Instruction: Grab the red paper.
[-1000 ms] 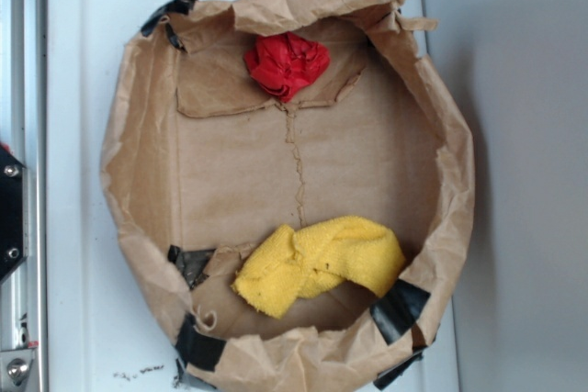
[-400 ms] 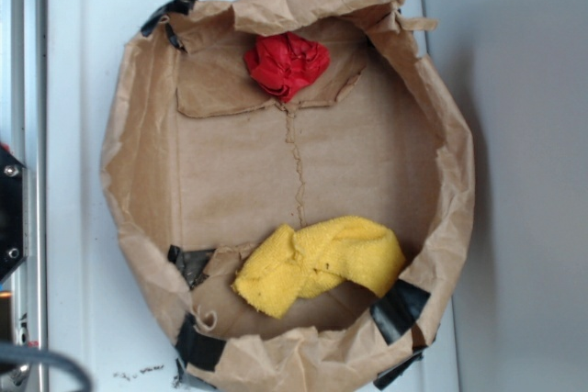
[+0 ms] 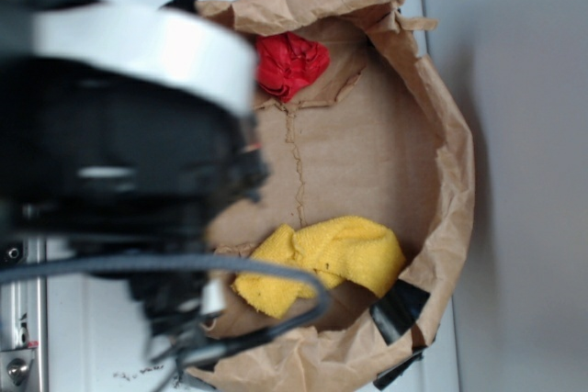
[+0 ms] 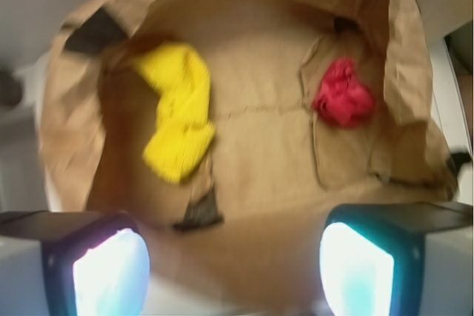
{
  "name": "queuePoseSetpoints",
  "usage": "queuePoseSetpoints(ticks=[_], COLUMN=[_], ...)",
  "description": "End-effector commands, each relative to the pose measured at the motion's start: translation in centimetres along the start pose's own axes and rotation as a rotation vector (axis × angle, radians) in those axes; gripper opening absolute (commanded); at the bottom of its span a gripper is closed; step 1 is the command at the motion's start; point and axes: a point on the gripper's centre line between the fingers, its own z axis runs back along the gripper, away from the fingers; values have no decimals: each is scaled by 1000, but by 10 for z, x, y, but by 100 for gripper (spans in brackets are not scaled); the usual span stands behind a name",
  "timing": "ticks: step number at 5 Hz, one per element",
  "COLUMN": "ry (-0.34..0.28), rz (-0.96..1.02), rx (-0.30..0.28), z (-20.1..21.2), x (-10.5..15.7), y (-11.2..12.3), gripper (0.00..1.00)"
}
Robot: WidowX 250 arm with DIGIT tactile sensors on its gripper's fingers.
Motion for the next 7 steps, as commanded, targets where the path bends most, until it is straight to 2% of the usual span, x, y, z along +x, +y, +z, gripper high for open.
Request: queuePoseSetpoints(ticks=[1, 2, 5, 6, 7], ry=[-143, -63, -63, -69, -107], rz=[511, 753, 753, 833, 929], rx=[-9, 86, 86, 78, 112], z=[9, 5, 5, -18, -41], x=[-6, -9, -9, 11, 20], y=[21, 32, 32, 34, 38], gripper=[100, 100, 100, 100, 100])
